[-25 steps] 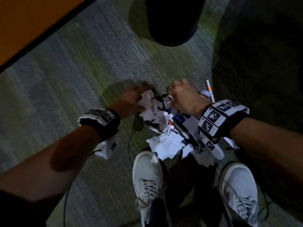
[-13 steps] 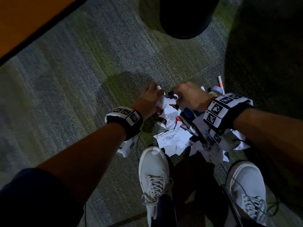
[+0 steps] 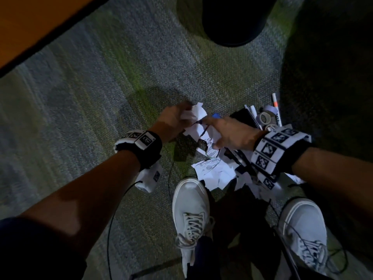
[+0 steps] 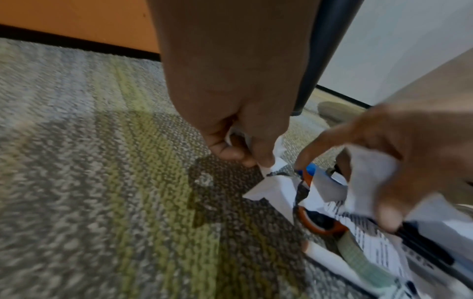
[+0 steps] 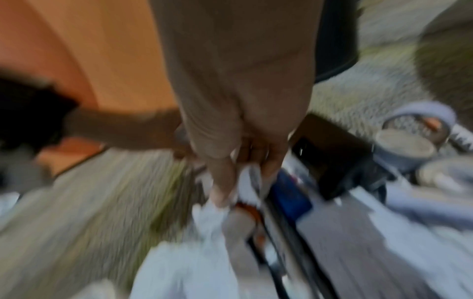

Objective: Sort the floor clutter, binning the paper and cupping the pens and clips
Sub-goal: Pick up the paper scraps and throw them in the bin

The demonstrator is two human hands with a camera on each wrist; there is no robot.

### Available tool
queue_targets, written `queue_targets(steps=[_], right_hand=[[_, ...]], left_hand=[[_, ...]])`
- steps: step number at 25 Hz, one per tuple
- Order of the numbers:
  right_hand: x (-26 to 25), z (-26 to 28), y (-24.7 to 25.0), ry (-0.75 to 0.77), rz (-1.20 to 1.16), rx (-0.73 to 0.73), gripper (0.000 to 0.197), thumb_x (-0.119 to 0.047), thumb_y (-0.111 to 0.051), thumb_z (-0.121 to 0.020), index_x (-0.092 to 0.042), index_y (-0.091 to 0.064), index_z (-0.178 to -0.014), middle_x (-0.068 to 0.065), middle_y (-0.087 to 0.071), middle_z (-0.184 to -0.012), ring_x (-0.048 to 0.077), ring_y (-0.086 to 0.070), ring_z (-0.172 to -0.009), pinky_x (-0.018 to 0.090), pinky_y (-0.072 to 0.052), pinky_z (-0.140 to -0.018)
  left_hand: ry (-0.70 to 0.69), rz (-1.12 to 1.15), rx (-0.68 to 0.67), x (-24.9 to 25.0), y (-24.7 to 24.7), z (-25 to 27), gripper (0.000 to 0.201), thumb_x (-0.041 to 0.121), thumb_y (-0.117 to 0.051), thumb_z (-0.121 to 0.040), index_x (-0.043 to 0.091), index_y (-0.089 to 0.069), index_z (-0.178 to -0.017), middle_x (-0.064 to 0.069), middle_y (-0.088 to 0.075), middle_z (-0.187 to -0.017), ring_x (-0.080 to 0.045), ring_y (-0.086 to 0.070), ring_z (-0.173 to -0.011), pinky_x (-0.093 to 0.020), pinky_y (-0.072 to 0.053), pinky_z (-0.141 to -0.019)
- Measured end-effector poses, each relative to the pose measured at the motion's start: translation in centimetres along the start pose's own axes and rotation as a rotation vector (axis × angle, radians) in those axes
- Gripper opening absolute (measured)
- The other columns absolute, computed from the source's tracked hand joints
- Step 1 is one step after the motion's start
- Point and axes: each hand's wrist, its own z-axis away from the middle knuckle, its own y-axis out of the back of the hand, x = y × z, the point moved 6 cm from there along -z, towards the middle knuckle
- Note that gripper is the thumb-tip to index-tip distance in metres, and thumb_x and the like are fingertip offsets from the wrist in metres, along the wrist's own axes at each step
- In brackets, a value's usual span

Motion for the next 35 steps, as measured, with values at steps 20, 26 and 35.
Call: queue_targets(steps=[20, 26, 35], right_hand=[[4.5, 2.2, 6.5, -0.195, -0.300, 0.379, 0.027, -0.017, -0.081, -0.078, -0.015, -0.058, -0.091, -0.004, -0.054, -0.075, 0.010, -0.053, -0.070, 0.016, -0.036, -0.052], [3.1, 1.3, 1.1, -0.120, 0.162, 0.089, 0.053, -0.018, -0.069, -0.084, -0.022, -0.050, -0.134, 0.014, -0.062, -0.103, 0.032, -0.061, -0.092, 0.033, -0.047, -0.077], [3.5, 1.8, 1.7, -0.166, -0.007, 0.202, 0.023, -0.007, -0.063, -0.081, -0.022, -0.051, -0.069, 0.011, -0.058, -0.075, 0.034, -0.062, -0.074, 0.029, -0.035, -0.063]], left_hand=[[-0.030, -0.006, -0.029, -0.4, -0.5, 0.9, 0.065, 0.039, -0.070, -0.071, 0.013, -0.061, -0.130, -0.011, -0.069, -0.118, -0.022, -0.065, -0.109, -0.032, -0.052, -0.095], [-0.011, -0.109, -0.075, 0.2, -3.4, 2.2, 0.070, 0.029, -0.075, -0.064, 0.011, -0.054, -0.129, -0.016, -0.066, -0.114, -0.035, -0.063, -0.103, -0.043, -0.052, -0.089], [-0.003, -0.101, -0.011, -1.4, -5.6, 2.7, 0.026, 0.007, -0.076, -0.070, 0.008, -0.068, -0.095, -0.013, -0.066, -0.110, -0.032, -0.067, -0.094, -0.039, -0.056, -0.081]])
